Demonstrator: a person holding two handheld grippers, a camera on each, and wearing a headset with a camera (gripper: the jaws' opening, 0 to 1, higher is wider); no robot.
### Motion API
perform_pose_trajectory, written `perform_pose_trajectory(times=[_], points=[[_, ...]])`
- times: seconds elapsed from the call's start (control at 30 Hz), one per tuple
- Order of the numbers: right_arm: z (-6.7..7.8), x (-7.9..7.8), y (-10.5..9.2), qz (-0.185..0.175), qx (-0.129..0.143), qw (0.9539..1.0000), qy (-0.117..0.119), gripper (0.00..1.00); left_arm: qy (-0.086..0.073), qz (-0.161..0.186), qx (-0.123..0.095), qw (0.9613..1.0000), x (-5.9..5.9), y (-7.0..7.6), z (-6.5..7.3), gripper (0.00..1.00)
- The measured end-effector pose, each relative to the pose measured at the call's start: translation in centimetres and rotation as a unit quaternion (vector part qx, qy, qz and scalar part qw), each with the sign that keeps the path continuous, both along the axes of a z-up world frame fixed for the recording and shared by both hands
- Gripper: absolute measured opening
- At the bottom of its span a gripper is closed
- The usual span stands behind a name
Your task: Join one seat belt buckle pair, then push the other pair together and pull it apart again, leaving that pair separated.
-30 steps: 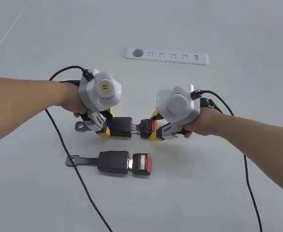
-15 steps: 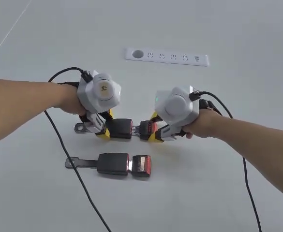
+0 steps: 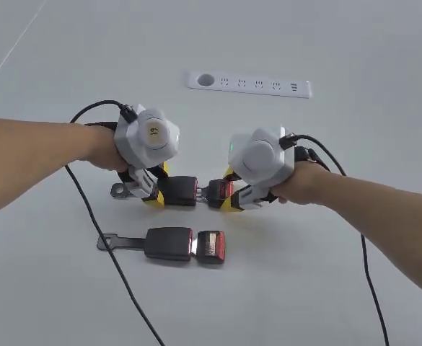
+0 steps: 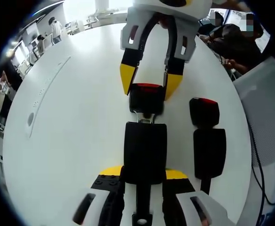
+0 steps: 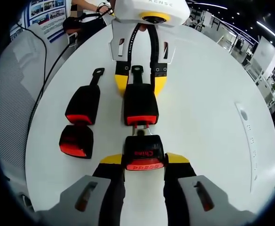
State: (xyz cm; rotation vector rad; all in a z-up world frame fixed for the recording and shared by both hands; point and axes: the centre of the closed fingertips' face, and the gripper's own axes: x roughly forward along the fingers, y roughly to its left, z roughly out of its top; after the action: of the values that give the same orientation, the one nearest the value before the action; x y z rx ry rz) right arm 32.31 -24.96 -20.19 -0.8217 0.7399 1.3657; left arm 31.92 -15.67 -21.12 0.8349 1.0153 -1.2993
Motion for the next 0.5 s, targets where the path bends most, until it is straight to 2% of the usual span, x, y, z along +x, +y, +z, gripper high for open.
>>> perform_pose_trajectory(times=[0.5], points=[[0.05, 0.00, 0.28, 0.001, -0.003, 1.0000, 0.000, 0.29, -0.001, -0.002, -0.003, 1.0000, -0.10, -0.01, 0.10, 0.30]])
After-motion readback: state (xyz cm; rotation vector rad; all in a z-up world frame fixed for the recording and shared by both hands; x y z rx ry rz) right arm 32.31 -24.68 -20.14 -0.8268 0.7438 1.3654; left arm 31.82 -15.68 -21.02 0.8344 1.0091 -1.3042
